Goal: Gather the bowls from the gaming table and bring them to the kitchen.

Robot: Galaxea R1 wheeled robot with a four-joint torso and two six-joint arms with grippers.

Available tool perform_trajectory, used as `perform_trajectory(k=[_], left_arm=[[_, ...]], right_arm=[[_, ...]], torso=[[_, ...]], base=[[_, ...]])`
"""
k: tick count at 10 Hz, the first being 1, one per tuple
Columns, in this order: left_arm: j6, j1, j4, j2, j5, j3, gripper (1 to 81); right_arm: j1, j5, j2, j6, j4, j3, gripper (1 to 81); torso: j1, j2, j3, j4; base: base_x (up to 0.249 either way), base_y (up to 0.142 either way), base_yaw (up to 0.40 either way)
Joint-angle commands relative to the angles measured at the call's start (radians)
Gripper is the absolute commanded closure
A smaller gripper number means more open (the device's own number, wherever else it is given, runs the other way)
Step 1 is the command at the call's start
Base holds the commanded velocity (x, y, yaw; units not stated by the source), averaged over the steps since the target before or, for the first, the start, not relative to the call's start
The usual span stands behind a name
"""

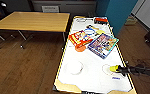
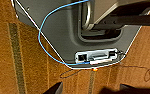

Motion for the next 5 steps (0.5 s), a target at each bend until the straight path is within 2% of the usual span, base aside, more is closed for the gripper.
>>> perform_trajectory(k=[1,2,3,4,5], left_arm=[[0.004,0.014,-0.010,0.008,0.087,0.003,1.0],[0.004,0.014,-0.007,0.010,0.087,0.004,1.0],[0.006,0.014,-0.005,0.010,0.087,0.004,1.0],[0.007,0.014,-0.002,0.010,0.085,0.007,1.0],[0.009,0.011,-0.002,0.011,0.084,0.009,1.0]], right_arm=[[0.160,-0.065,-0.100,0.017,0.019,0.056,81.1],[0.179,-0.069,-0.146,0.017,0.016,0.099,81.1],[0.194,-0.105,-0.210,0.019,0.011,0.148,81.1],[0.203,-0.205,-0.290,0.022,-0.021,0.190,81.1],[0.196,-0.256,-0.376,0.022,-0.063,0.248,81.1]], torso=[[0.000,0.000,0.000,0.000],[0.000,0.000,0.000,0.000],[0.000,0.000,0.000,0.000],[0.000,0.000,0.000,0.000],[0.000,0.000,0.000,0.000]], base=[[0.000,0.000,0.000],[0.000,0.000,0.000],[0.000,0.000,0.000],[0.000,0.000,0.000],[0.000,0.000,0.000]])
